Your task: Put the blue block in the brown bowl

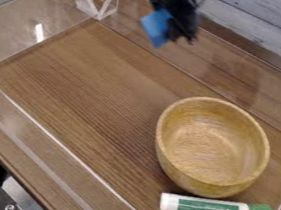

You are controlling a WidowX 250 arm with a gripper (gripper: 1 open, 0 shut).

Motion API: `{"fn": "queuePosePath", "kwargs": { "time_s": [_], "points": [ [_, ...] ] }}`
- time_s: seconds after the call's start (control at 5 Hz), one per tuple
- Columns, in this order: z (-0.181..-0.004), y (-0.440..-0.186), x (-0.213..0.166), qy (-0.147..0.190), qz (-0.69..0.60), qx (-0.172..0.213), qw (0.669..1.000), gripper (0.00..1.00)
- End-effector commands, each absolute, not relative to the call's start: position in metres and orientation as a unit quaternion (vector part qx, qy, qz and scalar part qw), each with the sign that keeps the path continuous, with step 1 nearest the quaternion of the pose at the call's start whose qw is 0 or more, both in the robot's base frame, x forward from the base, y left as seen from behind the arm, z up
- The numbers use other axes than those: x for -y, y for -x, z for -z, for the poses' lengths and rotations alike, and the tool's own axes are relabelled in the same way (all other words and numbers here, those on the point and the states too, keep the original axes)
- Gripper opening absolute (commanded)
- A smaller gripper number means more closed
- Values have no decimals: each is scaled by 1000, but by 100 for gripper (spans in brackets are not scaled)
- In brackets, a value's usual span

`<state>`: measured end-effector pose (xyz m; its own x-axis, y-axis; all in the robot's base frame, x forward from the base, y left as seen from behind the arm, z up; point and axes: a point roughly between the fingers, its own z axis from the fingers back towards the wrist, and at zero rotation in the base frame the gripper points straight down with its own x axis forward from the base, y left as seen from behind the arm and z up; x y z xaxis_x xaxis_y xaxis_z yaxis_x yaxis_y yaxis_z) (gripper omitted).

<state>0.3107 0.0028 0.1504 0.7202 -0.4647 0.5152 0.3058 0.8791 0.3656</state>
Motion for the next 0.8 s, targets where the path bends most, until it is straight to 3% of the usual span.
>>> {"fn": "queuePosePath", "kwargs": {
  "time_s": [0.0,0.6],
  "points": [
    [-162,-299,28,-129,206,326,913,0],
    [-147,-271,99,-128,193,321,919,0]
  ]
}}
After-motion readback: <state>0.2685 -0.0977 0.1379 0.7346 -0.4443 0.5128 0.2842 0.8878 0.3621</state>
